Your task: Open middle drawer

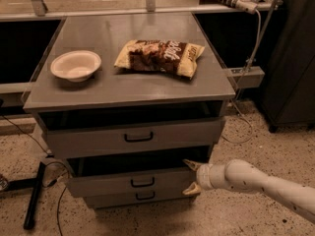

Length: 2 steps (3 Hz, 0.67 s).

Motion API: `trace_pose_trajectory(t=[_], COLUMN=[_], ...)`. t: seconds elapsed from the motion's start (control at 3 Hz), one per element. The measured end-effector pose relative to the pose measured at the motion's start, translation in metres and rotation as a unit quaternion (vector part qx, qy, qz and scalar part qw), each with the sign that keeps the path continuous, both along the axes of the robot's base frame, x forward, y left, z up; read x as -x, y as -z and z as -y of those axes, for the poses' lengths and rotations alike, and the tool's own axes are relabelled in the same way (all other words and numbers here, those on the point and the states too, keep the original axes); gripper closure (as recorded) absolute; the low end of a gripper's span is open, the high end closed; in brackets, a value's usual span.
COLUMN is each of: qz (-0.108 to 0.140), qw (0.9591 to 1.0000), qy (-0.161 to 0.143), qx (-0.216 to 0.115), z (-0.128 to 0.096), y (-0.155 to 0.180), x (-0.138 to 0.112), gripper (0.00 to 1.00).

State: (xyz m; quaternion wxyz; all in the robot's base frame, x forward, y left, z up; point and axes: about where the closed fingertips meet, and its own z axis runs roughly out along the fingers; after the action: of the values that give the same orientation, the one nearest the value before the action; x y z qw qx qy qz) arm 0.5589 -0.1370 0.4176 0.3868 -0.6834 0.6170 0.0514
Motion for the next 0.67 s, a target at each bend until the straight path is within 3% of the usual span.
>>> trace_pose_trajectory(t=[0.33, 0.67], qz=[-0.024, -0.029], qw=[0.9993, 0.9989], qy=[-0.01, -0.012], qx=[-0.028, -0.035], z=[0.001, 0.0012], y=[0.0153, 0.0112], x=[0.011, 0.0132], gripper=[1.0, 1.0])
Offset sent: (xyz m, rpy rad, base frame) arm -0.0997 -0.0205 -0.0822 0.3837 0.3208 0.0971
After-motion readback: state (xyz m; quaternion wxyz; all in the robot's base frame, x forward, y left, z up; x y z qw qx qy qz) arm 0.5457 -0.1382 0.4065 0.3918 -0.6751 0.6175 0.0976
